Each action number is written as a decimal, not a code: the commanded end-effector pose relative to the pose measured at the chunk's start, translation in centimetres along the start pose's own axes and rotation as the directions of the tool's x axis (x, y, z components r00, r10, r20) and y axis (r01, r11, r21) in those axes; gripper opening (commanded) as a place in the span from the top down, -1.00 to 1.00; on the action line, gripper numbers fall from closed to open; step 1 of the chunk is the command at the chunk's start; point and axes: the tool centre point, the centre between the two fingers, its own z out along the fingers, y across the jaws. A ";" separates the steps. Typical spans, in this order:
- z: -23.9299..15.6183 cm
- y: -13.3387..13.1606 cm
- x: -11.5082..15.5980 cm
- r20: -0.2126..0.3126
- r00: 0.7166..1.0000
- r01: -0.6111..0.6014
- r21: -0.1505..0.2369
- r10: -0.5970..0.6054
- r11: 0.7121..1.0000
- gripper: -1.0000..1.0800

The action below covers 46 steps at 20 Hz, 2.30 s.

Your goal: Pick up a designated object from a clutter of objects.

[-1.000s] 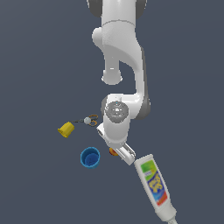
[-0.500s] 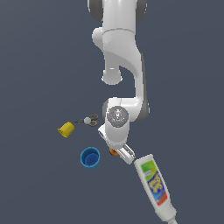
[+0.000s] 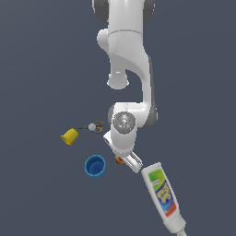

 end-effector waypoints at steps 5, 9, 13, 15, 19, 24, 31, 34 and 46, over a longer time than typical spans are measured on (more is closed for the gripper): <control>-1.7 -0.6 -0.9 -0.001 1.000 0.000 0.001 0.000 1.000 1.00; -4.0 -1.3 -2.1 0.000 1.000 0.000 0.000 0.000 1.000 1.00; -7.3 -2.4 -3.9 0.000 1.000 0.000 0.000 0.000 1.000 1.00; -9.2 -3.0 -4.9 0.000 1.000 0.000 -0.001 0.000 1.000 1.00; -13.5 -4.4 -7.1 -0.001 1.000 0.000 -0.001 0.000 1.000 1.00; -18.9 -6.2 -9.9 -0.001 1.000 0.000 -0.002 0.000 1.000 1.00; -26.3 -8.8 -13.7 0.000 1.000 0.000 -0.003 0.000 1.000 1.00; -29.0 -9.8 -15.0 0.000 1.000 0.000 -0.003 0.000 1.000 1.00; -34.6 -12.1 -17.7 0.002 1.000 0.001 -0.003 -0.001 1.000 1.00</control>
